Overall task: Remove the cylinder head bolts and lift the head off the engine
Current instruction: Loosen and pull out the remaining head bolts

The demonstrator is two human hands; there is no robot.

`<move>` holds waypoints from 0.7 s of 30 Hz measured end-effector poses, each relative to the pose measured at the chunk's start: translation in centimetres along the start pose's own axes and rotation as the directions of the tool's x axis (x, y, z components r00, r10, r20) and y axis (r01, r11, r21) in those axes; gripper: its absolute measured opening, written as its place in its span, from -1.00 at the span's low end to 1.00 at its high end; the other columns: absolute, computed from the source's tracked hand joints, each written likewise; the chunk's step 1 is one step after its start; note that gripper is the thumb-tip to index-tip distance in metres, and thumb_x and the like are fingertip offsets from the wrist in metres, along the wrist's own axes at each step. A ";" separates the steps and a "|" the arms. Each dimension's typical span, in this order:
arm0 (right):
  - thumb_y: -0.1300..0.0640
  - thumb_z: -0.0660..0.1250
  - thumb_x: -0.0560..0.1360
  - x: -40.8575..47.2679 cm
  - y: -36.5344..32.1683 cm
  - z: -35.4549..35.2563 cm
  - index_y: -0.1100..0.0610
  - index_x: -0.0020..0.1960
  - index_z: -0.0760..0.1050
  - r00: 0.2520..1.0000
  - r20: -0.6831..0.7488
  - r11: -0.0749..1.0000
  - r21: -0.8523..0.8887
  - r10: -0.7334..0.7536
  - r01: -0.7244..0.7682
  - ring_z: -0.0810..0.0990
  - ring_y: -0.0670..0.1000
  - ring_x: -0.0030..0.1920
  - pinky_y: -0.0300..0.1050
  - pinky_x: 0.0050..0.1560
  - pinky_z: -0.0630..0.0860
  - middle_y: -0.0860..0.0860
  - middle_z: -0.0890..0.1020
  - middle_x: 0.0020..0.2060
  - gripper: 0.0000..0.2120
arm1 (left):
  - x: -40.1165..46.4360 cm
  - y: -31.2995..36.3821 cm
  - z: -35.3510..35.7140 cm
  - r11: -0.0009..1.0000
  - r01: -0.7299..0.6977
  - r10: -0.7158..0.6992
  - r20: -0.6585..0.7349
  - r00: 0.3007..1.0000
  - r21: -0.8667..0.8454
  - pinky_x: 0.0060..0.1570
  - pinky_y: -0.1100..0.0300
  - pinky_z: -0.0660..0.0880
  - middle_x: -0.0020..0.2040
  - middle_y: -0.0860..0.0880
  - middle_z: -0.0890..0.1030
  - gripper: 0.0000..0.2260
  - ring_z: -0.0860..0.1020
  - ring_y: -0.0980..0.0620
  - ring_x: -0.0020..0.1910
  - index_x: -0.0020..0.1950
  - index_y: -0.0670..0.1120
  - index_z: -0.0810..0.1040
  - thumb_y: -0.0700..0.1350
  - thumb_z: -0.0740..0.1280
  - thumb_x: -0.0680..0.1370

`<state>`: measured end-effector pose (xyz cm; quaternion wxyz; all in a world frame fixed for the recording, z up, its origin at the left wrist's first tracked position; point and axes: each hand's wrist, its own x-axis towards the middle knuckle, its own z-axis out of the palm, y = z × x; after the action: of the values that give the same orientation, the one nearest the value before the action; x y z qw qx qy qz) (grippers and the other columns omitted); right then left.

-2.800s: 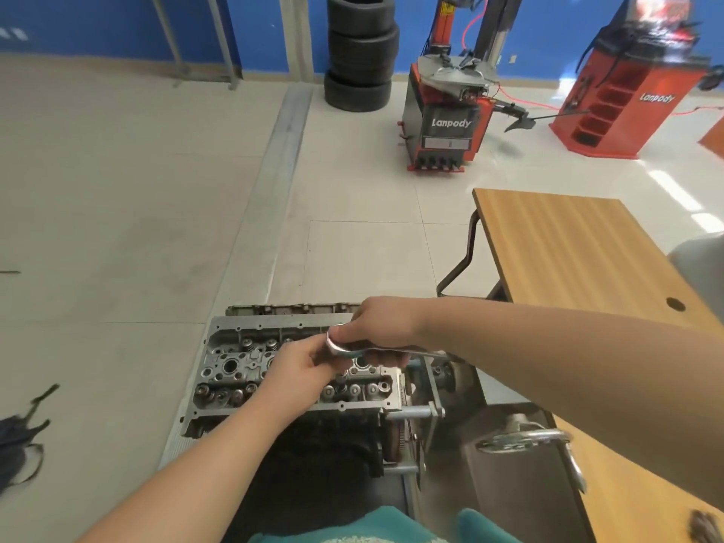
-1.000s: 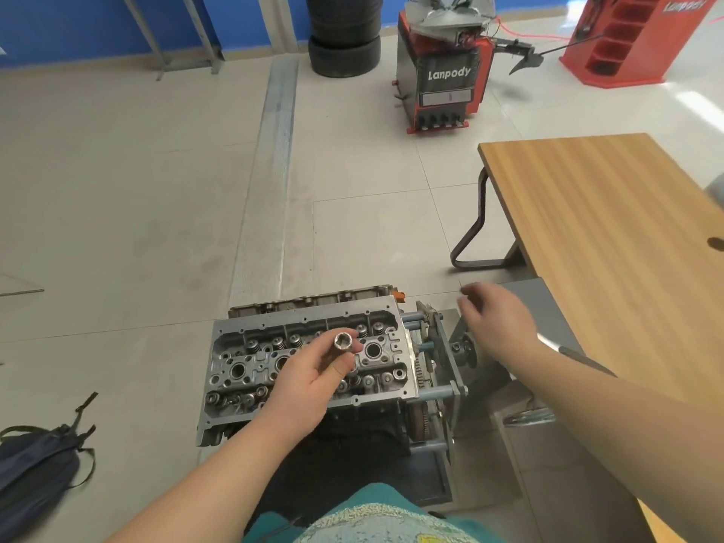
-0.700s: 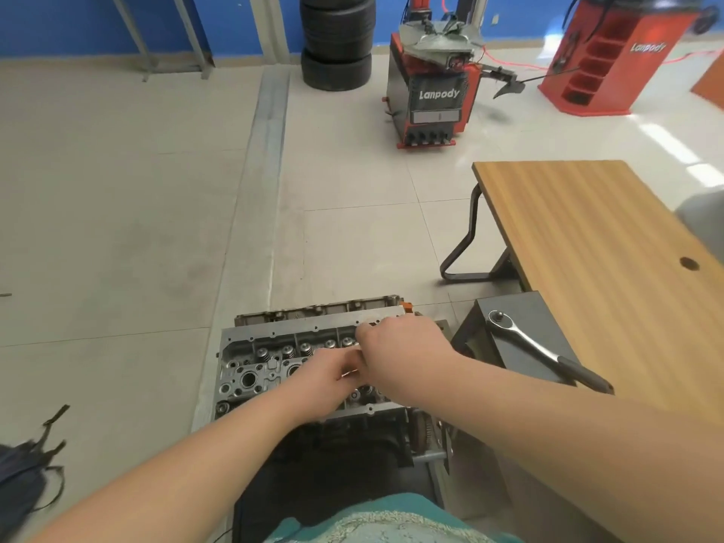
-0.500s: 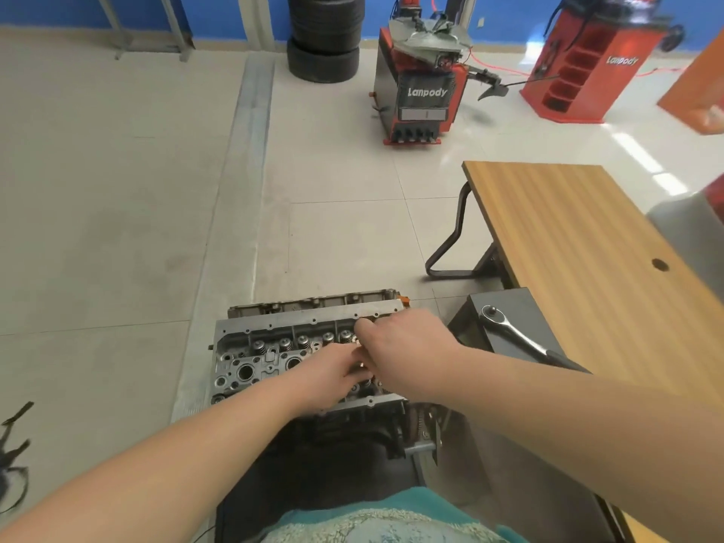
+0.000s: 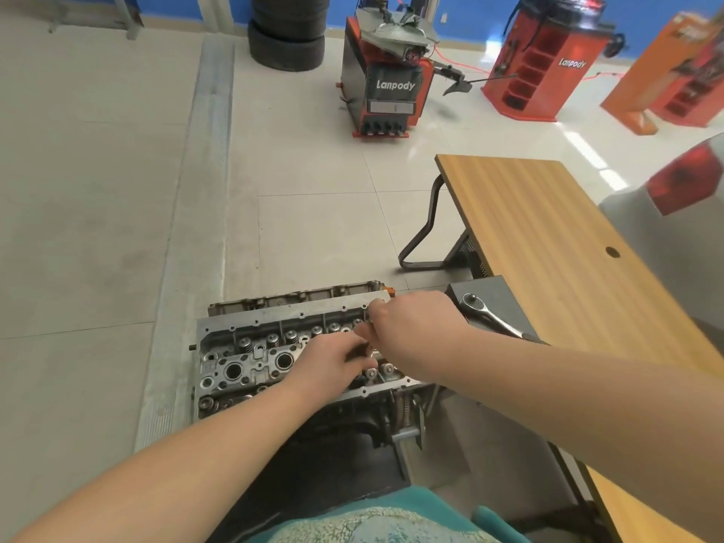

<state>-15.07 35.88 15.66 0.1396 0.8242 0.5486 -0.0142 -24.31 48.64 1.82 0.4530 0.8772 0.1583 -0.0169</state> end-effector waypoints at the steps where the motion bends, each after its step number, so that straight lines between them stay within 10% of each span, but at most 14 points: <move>1: -0.03 0.22 0.72 0.2 -0.1 0.1 0.06 -0.09 0.30 0.999 0.025 0.999 0.024 0.027 -0.028 0.35 0.00 -0.46 -0.12 -0.49 0.23 -0.02 0.37 -0.39 -0.74 | 0.1 -0.2 0.2 1.000 0.007 -0.007 -0.003 1.000 0.005 0.11 0.01 0.61 -0.10 0.15 0.72 -0.90 0.66 0.13 -0.03 0.02 0.10 0.72 0.07 0.53 0.56; 10: -0.08 0.09 0.75 -0.4 0.6 0.2 0.06 -0.01 0.27 0.994 0.056 0.978 0.196 -0.090 0.077 0.42 0.00 -0.43 -0.06 -0.46 0.23 -0.03 0.46 -0.37 -0.74 | 1.5 -1.5 -0.9 0.971 -0.185 0.131 0.317 0.939 0.148 0.05 0.21 0.48 0.09 0.23 0.66 -0.89 0.58 0.22 0.02 0.09 0.24 0.56 0.00 0.41 0.66; 17: 0.28 0.30 0.57 -0.4 2.1 0.0 0.13 0.14 0.46 0.922 0.046 0.918 0.120 -0.385 0.377 0.41 0.04 -0.17 -0.02 -0.10 0.49 0.03 0.55 -0.09 -0.83 | 0.6 -1.6 0.3 0.981 -0.162 0.156 0.067 0.986 0.105 -0.14 0.47 0.38 -0.18 0.48 0.56 -0.62 0.52 0.44 -0.12 -0.18 0.44 0.44 0.01 0.56 0.52; 21: -0.25 0.15 0.67 -0.8 0.9 -0.4 0.07 0.14 0.43 0.992 0.025 0.970 0.214 -0.127 0.119 0.54 0.02 -0.28 -0.03 -0.36 0.44 -0.03 0.58 -0.20 -0.62 | 0.4 -1.4 1.2 0.988 -0.126 0.129 -0.034 0.991 0.090 -0.18 0.37 0.39 -0.27 0.23 0.61 -0.90 0.55 0.30 -0.19 -0.12 0.13 0.59 -0.01 0.49 0.55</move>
<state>-14.57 34.90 16.34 0.0606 0.7983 0.5913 -0.0971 -24.20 48.50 -0.06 0.4111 0.9047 0.1099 0.0224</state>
